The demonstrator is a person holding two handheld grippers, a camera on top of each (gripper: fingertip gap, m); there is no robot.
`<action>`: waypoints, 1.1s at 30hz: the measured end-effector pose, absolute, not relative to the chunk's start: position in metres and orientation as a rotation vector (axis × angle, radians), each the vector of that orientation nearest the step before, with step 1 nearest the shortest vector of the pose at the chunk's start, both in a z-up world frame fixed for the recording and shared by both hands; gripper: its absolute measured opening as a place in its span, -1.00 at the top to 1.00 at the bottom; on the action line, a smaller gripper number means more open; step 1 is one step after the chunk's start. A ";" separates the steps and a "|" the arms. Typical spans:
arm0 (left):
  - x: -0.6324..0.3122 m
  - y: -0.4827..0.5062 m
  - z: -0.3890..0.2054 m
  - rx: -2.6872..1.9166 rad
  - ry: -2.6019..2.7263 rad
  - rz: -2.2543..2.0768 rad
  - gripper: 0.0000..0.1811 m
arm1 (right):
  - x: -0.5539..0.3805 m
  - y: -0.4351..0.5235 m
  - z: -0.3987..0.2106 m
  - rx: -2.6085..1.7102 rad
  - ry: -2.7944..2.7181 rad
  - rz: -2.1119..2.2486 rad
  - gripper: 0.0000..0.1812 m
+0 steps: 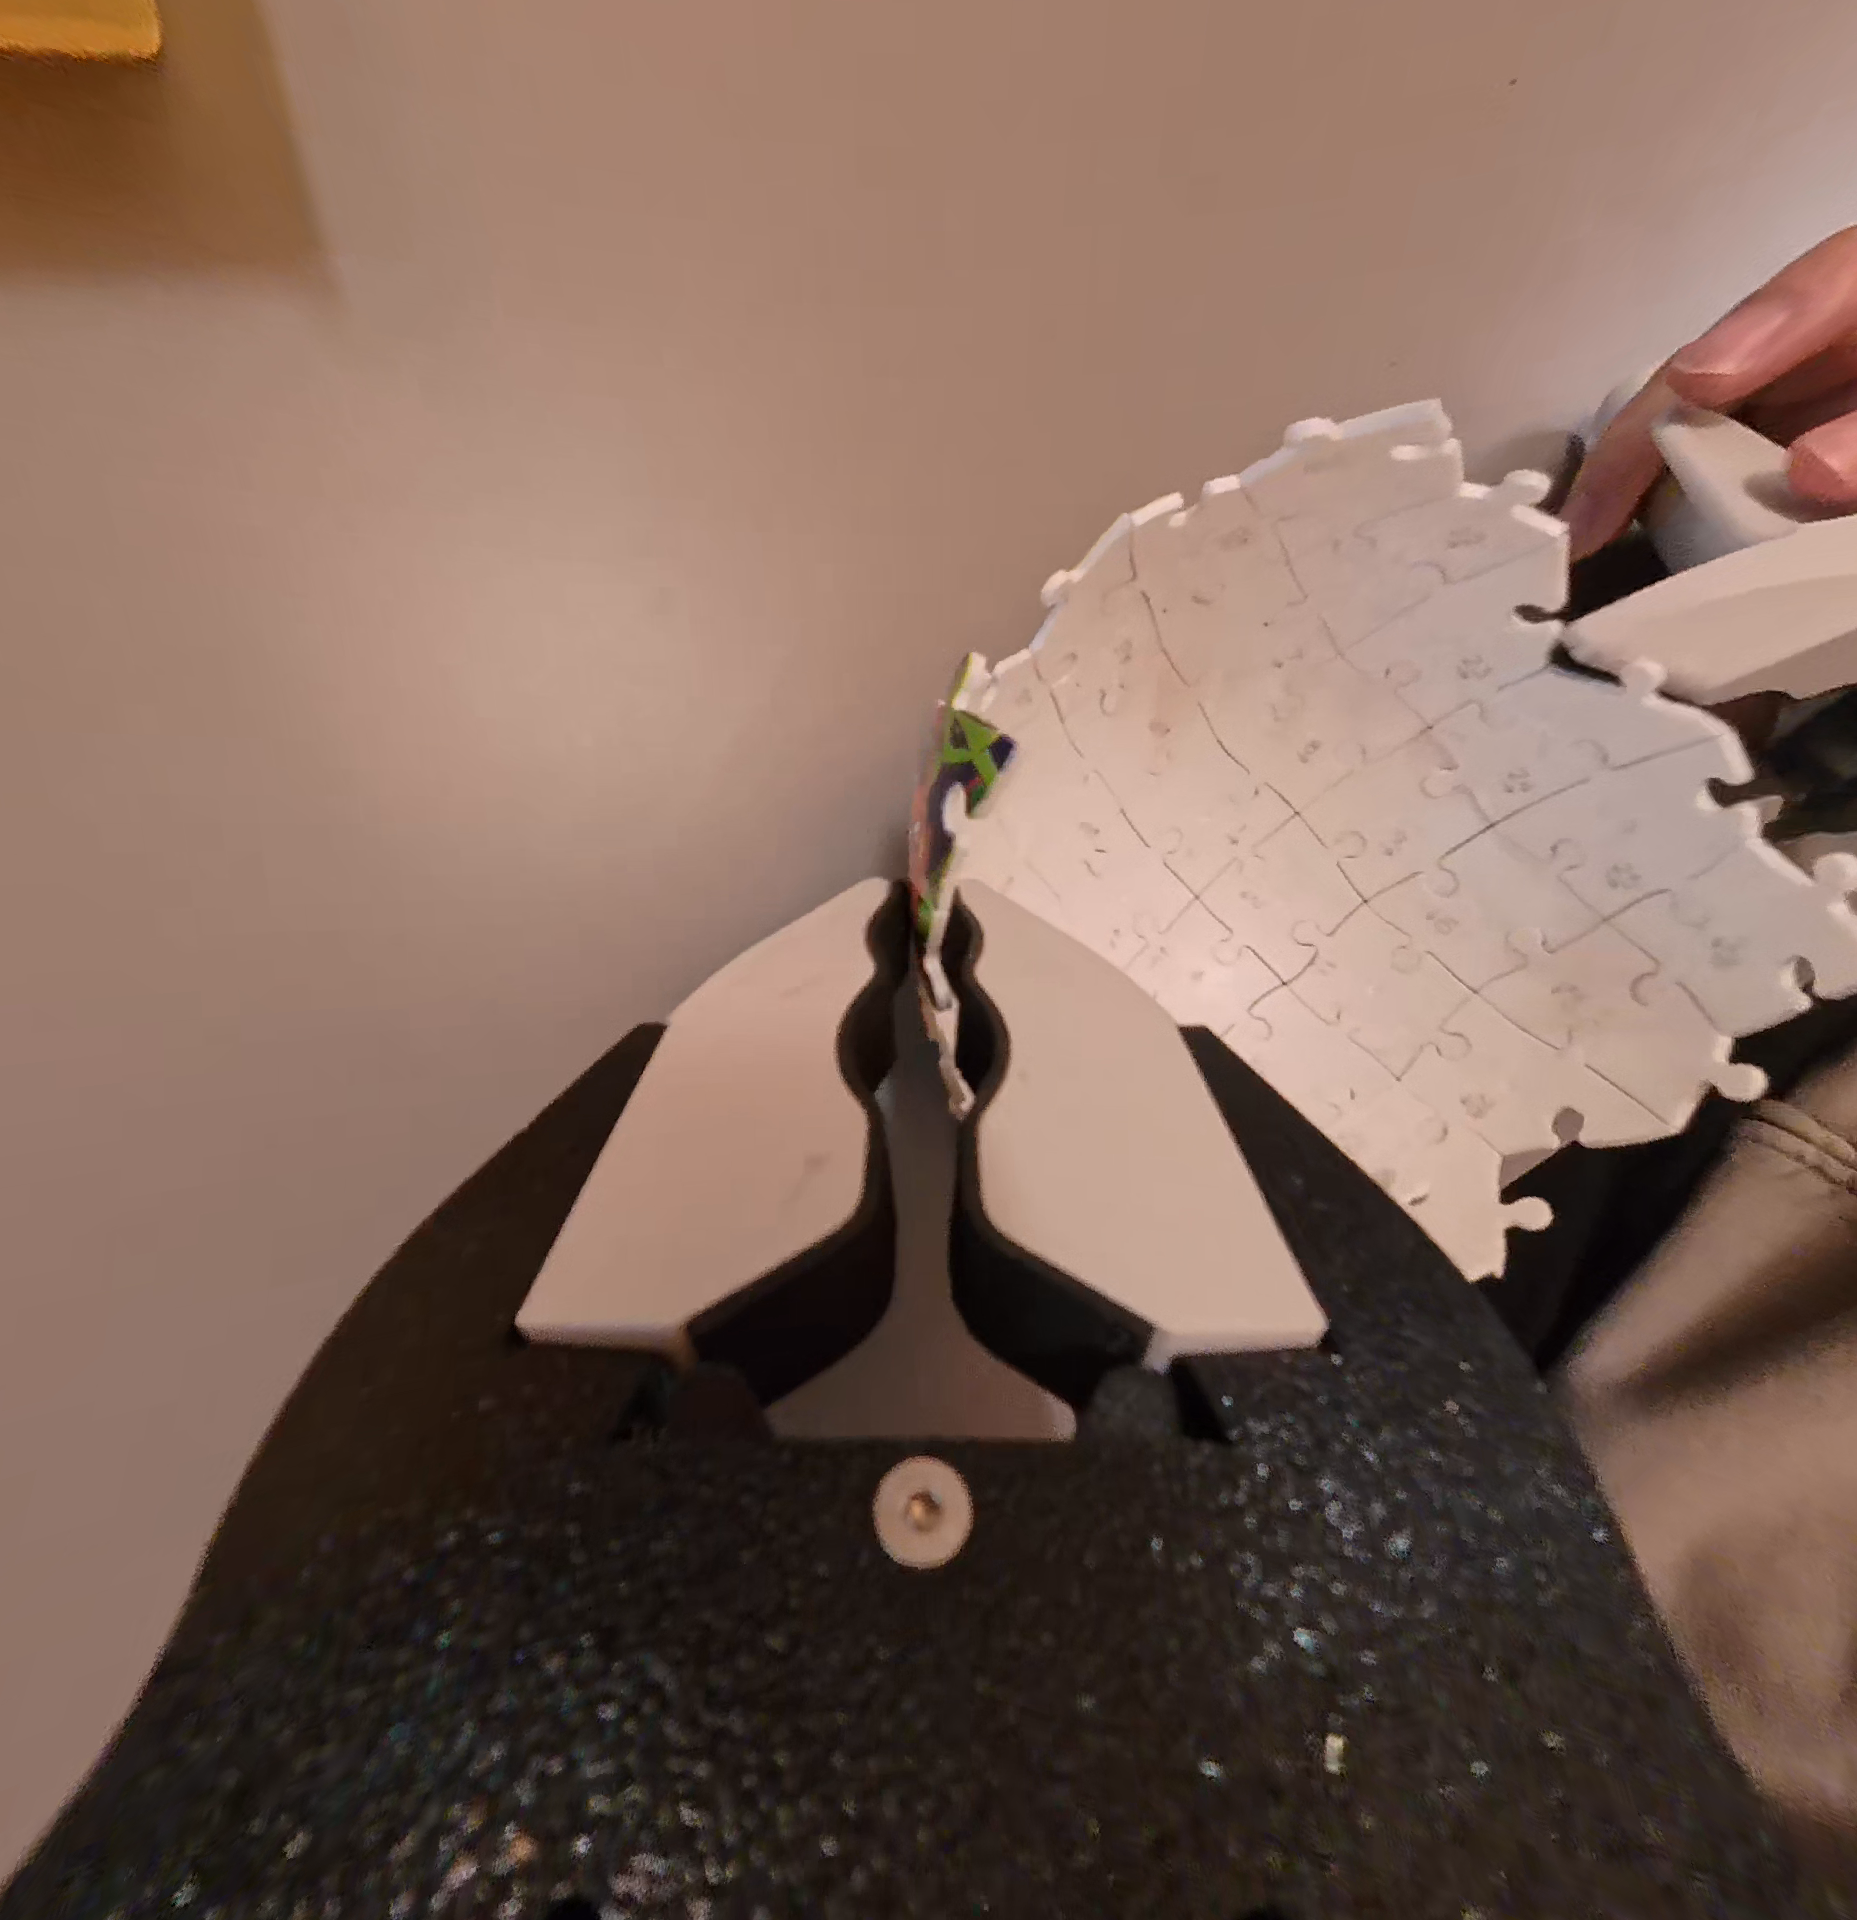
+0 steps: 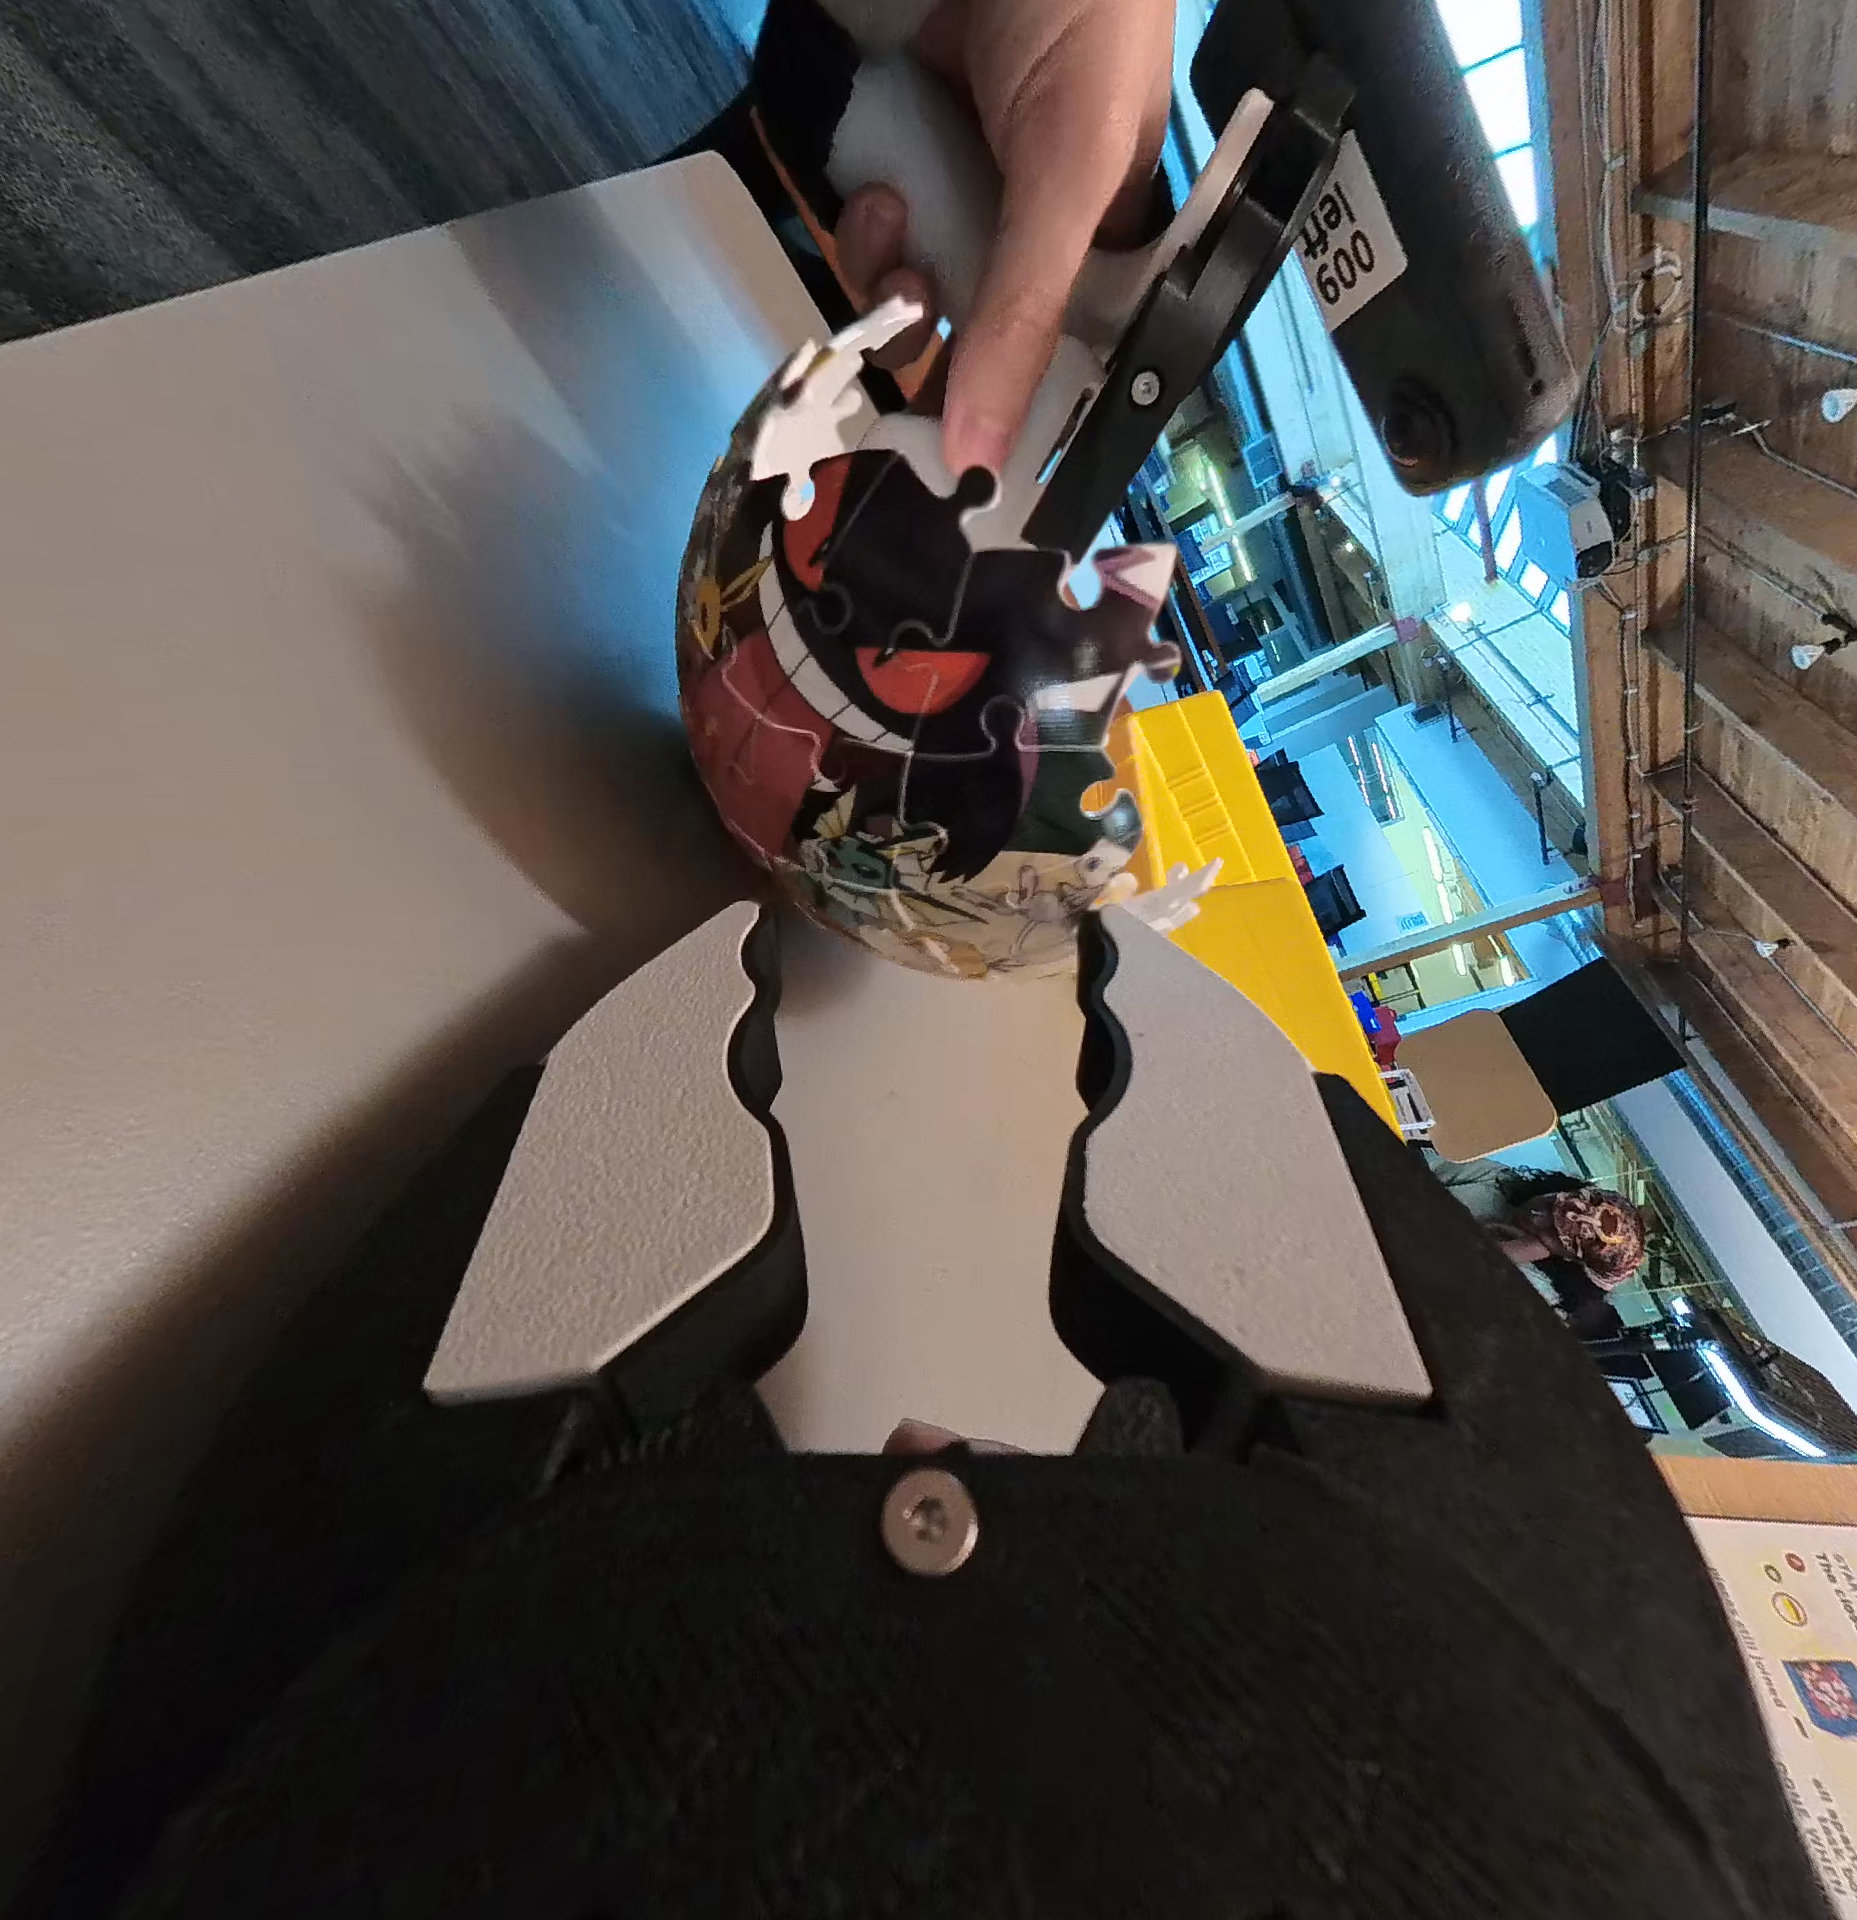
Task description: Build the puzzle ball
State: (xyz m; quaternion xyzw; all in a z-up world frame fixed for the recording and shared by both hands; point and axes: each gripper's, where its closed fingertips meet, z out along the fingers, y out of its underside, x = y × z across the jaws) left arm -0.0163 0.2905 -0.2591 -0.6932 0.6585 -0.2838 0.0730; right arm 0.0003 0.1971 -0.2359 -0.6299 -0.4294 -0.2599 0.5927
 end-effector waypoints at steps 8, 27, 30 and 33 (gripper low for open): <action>-0.021 0.288 -0.269 -2.161 1.970 -0.819 0.86 | 0.000 0.197 -0.236 -1.464 -1.001 -0.606 0.40; -0.021 0.279 -0.272 -2.295 1.966 -0.984 0.95 | -0.001 0.196 -0.236 -1.464 -1.005 -0.606 0.41; -0.020 0.279 -0.271 -2.318 1.938 -1.016 0.96 | -0.001 0.196 -0.236 -1.464 -1.003 -0.607 0.40; -0.020 0.279 -0.272 -2.336 1.924 -1.037 0.96 | 0.000 0.197 -0.236 -1.464 -1.002 -0.607 0.40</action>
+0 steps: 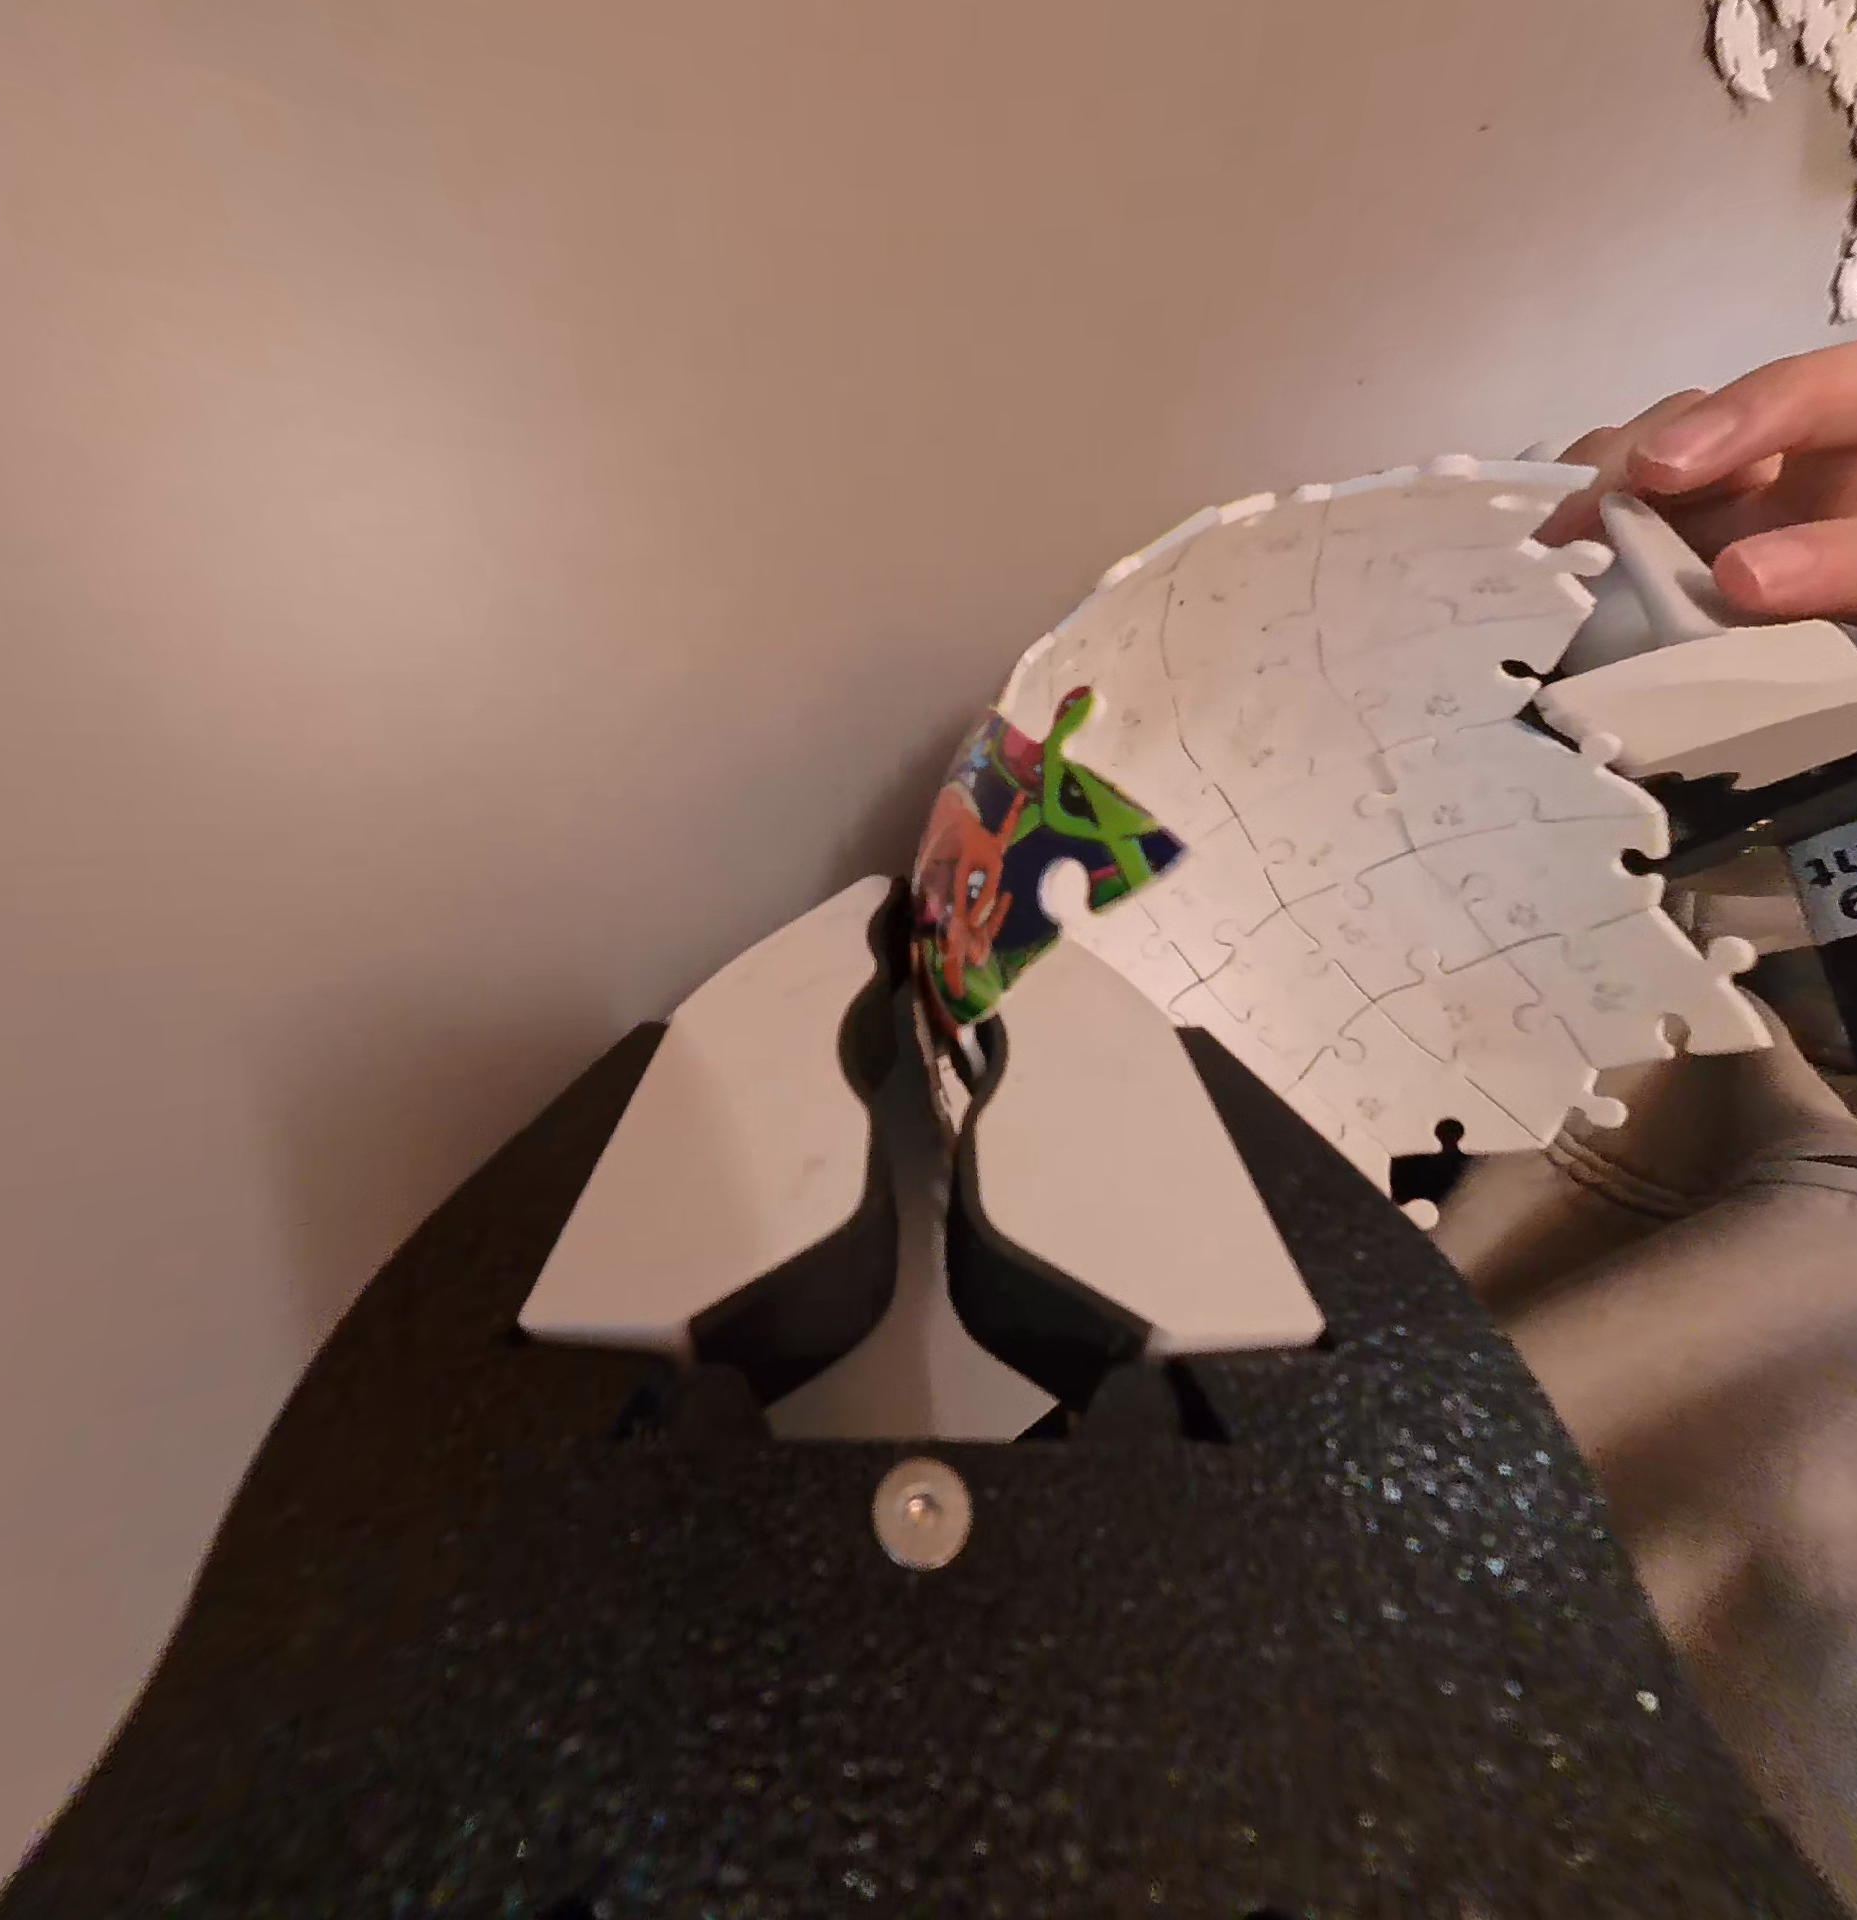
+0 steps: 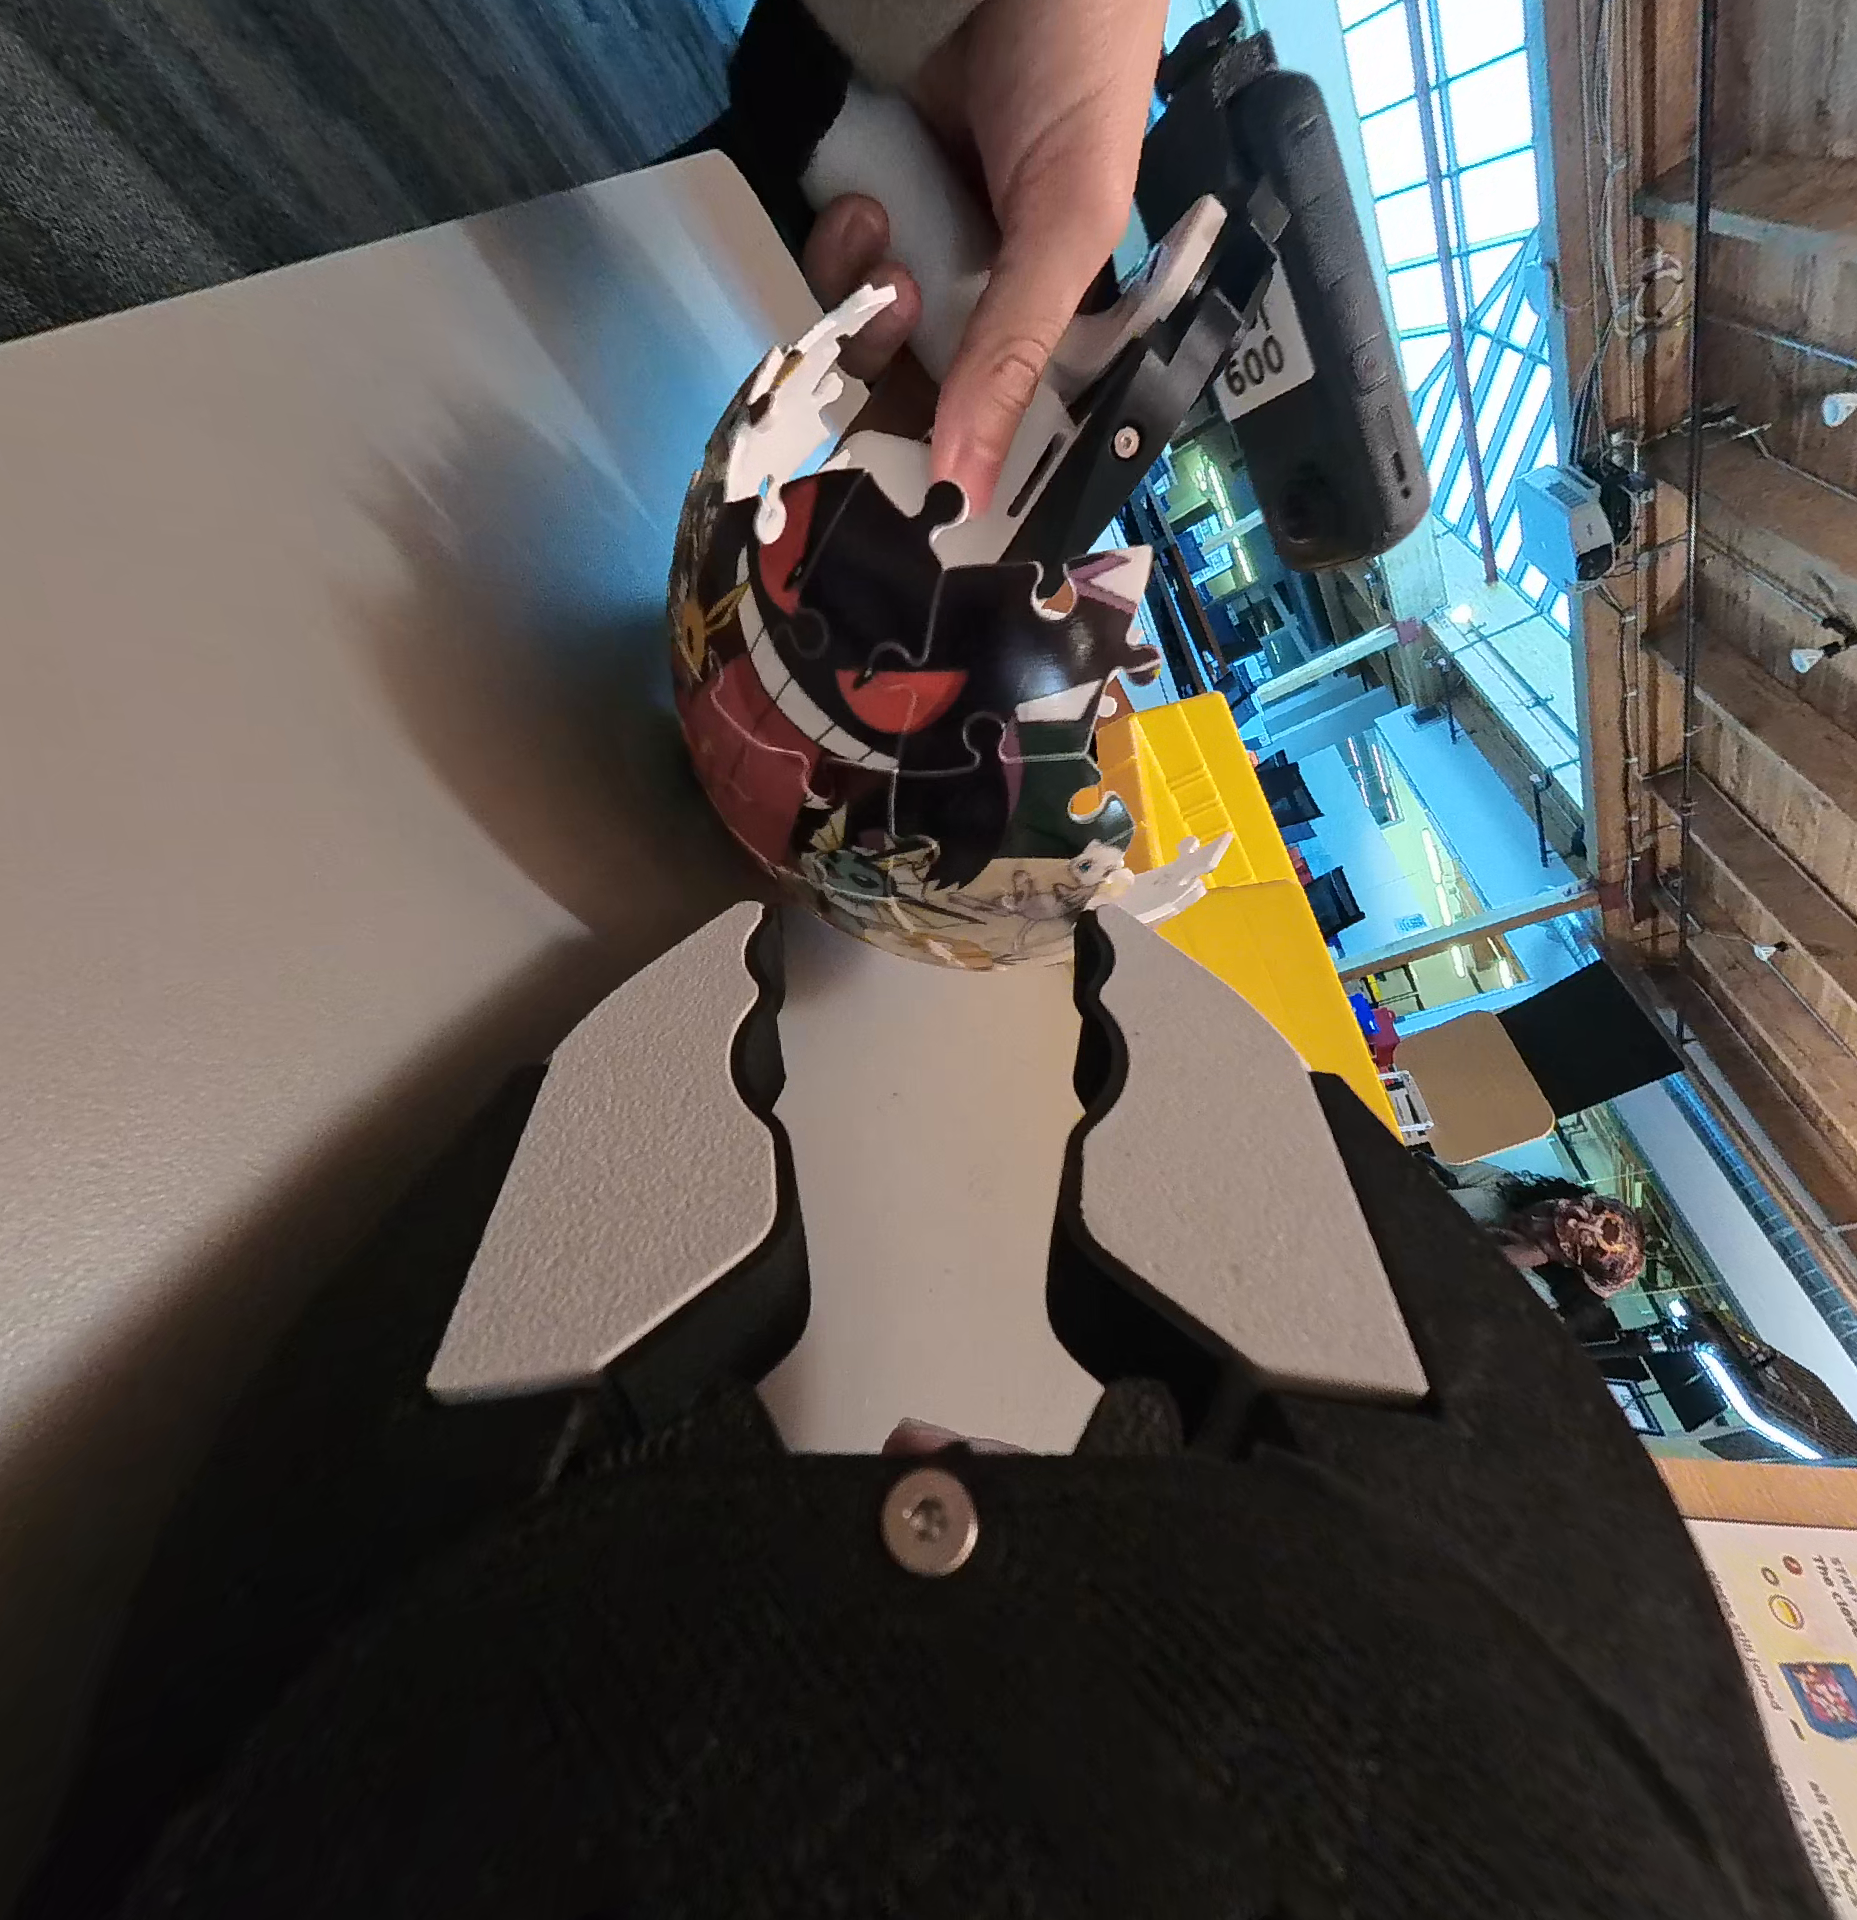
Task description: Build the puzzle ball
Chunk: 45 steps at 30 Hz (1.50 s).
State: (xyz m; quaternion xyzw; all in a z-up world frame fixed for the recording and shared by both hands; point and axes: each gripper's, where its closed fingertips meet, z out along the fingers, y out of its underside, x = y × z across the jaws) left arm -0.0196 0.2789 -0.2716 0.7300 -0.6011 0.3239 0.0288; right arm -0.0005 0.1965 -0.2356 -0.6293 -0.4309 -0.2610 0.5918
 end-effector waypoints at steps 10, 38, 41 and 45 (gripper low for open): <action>-0.017 0.269 -0.261 2.147 -1.817 1.135 0.64 | -0.001 0.196 -0.236 -1.463 -1.004 -0.608 0.41; -0.027 0.296 -0.249 2.326 -2.057 0.967 0.96 | 0.000 0.196 -0.240 -1.464 -1.017 -0.616 0.44; -0.026 0.297 -0.250 2.324 -2.064 0.964 0.97 | 0.000 0.196 -0.240 -1.463 -1.016 -0.615 0.44; -0.025 0.298 -0.251 2.331 -2.062 0.964 0.98 | 0.001 0.196 -0.240 -1.463 -1.016 -0.615 0.44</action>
